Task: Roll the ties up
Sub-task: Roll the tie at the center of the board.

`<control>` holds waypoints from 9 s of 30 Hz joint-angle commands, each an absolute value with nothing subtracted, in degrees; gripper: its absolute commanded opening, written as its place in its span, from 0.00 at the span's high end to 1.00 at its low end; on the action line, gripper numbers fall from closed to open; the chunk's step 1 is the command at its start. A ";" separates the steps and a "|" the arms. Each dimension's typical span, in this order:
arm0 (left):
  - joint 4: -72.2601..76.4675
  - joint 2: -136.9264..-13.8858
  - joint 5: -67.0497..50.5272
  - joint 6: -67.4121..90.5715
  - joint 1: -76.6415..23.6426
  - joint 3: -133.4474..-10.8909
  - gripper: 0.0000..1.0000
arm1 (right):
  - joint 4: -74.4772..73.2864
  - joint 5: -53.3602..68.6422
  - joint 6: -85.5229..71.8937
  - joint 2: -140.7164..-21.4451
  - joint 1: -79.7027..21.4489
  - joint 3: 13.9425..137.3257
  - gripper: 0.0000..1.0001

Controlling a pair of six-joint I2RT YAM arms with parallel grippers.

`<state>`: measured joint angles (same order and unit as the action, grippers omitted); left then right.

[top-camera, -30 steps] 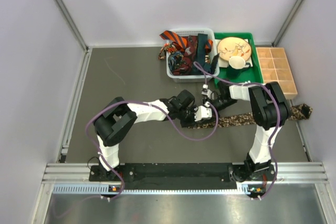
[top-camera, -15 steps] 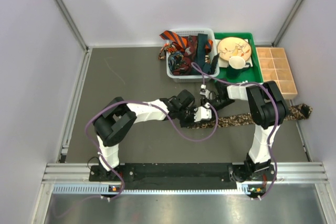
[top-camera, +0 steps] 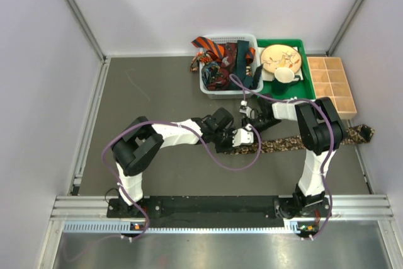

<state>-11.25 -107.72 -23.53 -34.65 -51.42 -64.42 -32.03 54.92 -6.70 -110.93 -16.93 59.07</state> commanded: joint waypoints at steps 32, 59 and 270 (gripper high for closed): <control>-21.62 -112.94 -16.53 -33.19 -51.42 -67.50 0.49 | -29.97 51.59 -5.80 -108.20 -18.19 58.45 1.00; -28.22 -108.81 -18.37 -38.50 -49.39 -67.32 0.47 | -27.86 48.08 -8.79 -112.24 -20.92 61.00 1.00; -22.85 -107.49 -19.51 -43.86 -48.52 -63.28 0.77 | -16.44 53.09 -15.82 -110.56 -21.71 59.94 1.00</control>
<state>-14.22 -107.61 -22.70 -41.98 -48.80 -65.56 -18.63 54.28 -15.62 -110.96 -20.60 57.17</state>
